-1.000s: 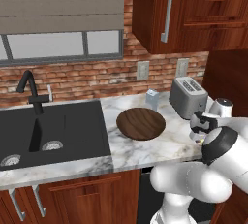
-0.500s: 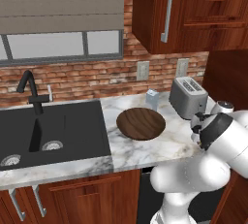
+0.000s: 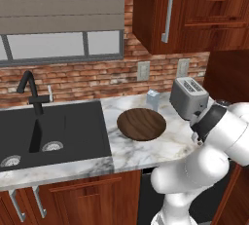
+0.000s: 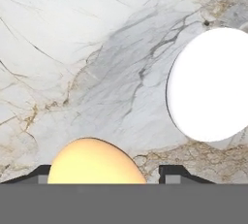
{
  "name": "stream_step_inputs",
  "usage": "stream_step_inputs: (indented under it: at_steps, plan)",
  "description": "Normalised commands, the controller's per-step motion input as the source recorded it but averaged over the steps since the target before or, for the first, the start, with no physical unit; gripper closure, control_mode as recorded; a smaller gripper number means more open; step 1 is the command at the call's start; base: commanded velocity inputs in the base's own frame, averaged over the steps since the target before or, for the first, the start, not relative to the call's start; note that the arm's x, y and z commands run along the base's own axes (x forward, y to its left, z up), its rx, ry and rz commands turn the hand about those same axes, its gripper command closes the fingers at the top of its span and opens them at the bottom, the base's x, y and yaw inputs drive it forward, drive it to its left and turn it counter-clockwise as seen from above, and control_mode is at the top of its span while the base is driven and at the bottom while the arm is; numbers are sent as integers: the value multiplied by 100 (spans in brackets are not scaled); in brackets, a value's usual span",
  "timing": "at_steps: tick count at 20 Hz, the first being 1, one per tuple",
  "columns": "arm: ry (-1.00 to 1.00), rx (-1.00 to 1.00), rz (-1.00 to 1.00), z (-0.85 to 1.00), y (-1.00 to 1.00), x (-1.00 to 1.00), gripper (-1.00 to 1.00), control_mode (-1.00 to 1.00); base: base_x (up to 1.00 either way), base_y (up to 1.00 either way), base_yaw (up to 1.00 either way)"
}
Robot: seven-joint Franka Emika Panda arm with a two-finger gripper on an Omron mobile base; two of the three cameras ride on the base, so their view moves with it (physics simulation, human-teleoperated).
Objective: Gather the eggs and milk located in the vicinity of the sink area and place them right next to the bowl.
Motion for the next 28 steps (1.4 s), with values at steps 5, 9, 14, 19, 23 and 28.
stream_step_inputs:
  at_steps: [5, 9, 14, 19, 23, 28]
  plan:
    - [0, 0, 0, -16, 1, 1, 100, -100, 0, 0, 0]
    - [-1, 0, 0, -4, 3, -7, 100, -100, 0, 0, 0]
    - [-10, -2, 4, 0, 62, -6, 100, -100, 0, 0, 0]
    - [-5, -6, 4, 0, 84, 0, 100, -100, 0, 0, 0]
    - [0, -3, 3, -1, 71, 6, 100, -100, 0, 0, 0]
    - [0, -1, 2, -18, 40, 26, 100, -100, 0, 0, 0]
